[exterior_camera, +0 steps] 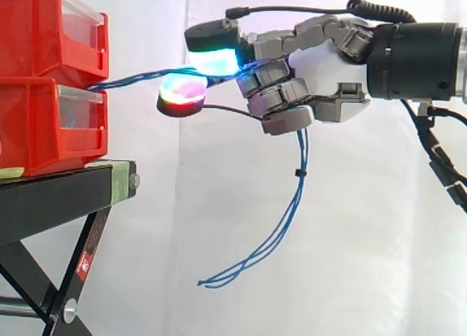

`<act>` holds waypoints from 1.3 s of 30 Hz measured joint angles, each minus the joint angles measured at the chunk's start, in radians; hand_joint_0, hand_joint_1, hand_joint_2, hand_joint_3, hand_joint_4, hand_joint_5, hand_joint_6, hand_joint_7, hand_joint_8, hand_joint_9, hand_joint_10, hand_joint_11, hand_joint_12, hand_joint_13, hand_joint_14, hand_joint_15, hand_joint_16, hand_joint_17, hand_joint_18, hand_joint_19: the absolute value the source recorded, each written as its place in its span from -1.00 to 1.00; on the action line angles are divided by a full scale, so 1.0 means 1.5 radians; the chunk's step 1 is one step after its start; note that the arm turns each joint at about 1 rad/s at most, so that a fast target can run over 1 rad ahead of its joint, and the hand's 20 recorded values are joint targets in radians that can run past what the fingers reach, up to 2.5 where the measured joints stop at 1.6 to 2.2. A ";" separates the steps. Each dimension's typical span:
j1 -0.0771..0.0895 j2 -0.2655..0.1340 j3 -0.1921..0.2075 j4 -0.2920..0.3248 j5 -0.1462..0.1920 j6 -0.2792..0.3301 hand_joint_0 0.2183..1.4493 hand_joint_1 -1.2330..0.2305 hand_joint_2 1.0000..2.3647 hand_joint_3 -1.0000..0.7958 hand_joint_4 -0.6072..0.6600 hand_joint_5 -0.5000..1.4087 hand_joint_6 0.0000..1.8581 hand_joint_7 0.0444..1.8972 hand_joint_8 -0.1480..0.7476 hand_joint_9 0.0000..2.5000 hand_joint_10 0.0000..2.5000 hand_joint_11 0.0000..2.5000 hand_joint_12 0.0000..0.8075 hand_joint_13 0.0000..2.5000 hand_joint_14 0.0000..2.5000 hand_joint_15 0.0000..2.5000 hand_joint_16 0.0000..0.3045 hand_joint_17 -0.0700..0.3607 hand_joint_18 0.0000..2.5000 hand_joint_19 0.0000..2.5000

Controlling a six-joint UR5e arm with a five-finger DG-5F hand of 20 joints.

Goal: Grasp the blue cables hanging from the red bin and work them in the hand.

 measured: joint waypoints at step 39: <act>0.011 0.005 0.001 -0.038 -0.029 0.068 0.33 -0.18 -0.96 -0.17 0.40 -0.10 -0.99 0.30 0.25 -0.61 1.00 1.00 0.16 -0.31 1.00 0.24 -0.67 -0.16 0.21 0.26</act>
